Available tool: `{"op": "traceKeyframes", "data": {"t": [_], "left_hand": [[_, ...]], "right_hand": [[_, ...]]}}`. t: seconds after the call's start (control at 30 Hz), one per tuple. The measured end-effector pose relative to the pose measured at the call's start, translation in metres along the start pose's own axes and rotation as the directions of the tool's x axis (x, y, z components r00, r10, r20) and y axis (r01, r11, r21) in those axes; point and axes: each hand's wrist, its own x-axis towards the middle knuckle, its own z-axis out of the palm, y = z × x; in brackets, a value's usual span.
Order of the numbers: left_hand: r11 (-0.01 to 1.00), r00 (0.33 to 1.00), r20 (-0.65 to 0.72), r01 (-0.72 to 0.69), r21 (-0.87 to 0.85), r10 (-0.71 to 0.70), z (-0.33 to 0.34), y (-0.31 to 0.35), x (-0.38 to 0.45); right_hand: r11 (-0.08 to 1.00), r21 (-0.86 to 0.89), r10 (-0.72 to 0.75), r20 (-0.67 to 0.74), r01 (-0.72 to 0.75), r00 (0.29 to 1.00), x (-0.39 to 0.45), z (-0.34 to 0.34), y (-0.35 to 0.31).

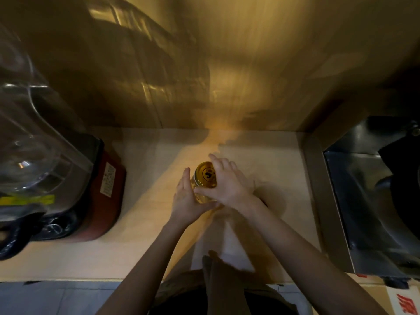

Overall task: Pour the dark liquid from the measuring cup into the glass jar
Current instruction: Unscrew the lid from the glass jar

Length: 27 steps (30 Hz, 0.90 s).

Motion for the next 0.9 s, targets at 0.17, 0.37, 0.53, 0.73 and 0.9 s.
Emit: {"op": "traceKeyframes", "data": {"t": [0.17,0.37,0.53,0.73,0.9], "left_hand": [[0.99,1.0,-0.02,0.019,-0.138,-0.022,0.009,-0.003,0.01],[0.988,0.996,-0.09,-0.013,-0.156,-0.001,0.011,-0.005,0.015],[0.988,0.994,-0.107,-0.036,-0.153,0.019,0.012,-0.008,0.015],[0.986,0.994,-0.106,-0.024,-0.164,0.007,0.013,-0.013,0.015],[0.981,0.993,-0.119,-0.023,-0.195,0.0,0.015,-0.015,0.016]], "right_hand": [[0.998,-0.047,-0.034,-0.003,0.034,0.999,0.009,0.005,0.0],[0.996,0.057,-0.069,0.028,0.068,0.997,0.017,-0.005,0.011],[0.897,0.435,0.016,0.144,-0.078,0.989,0.026,-0.031,0.032],[0.731,0.611,0.106,0.339,-0.304,0.935,0.054,-0.052,0.081],[0.723,0.611,0.177,0.29,-0.324,0.941,0.07,-0.039,0.107]]}}
